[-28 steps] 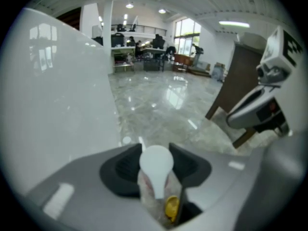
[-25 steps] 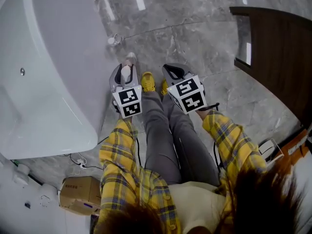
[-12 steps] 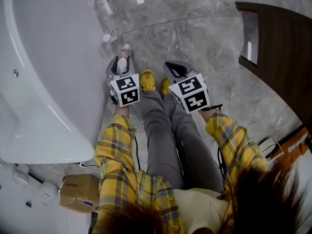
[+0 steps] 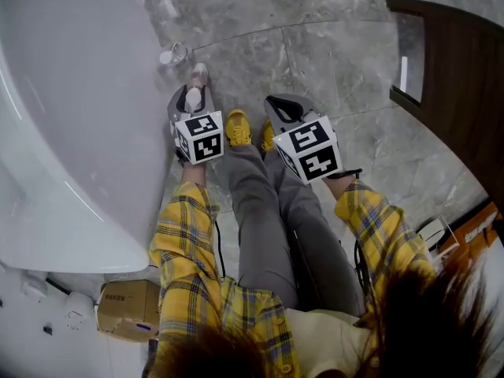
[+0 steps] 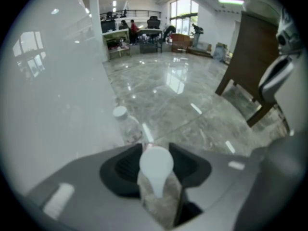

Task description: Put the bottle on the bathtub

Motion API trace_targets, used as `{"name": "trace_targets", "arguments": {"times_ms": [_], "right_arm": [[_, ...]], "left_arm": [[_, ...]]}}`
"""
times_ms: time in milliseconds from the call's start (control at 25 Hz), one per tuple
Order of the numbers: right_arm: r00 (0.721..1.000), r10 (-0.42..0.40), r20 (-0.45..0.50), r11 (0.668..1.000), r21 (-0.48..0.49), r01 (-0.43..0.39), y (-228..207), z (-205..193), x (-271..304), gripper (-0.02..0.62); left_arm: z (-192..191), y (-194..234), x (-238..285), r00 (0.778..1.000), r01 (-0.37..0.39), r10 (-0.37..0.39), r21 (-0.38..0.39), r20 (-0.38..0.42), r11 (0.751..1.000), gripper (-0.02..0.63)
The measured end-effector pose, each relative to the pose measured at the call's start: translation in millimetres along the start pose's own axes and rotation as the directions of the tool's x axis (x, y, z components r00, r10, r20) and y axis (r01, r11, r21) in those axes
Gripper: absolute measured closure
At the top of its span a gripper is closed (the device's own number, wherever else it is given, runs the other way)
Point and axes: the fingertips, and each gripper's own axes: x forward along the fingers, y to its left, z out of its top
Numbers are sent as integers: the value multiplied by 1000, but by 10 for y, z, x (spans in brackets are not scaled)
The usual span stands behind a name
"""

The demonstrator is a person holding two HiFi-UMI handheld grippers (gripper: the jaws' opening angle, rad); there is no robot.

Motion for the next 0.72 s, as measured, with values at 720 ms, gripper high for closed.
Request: {"name": "trace_targets", "arguments": {"times_ms": [720], "right_arm": [[1000, -1, -23, 1000, 11, 1, -16, -145, 96, 581]], "left_arm": [[-197, 63, 140, 1000, -3, 3, -7, -30, 1000, 423]]}}
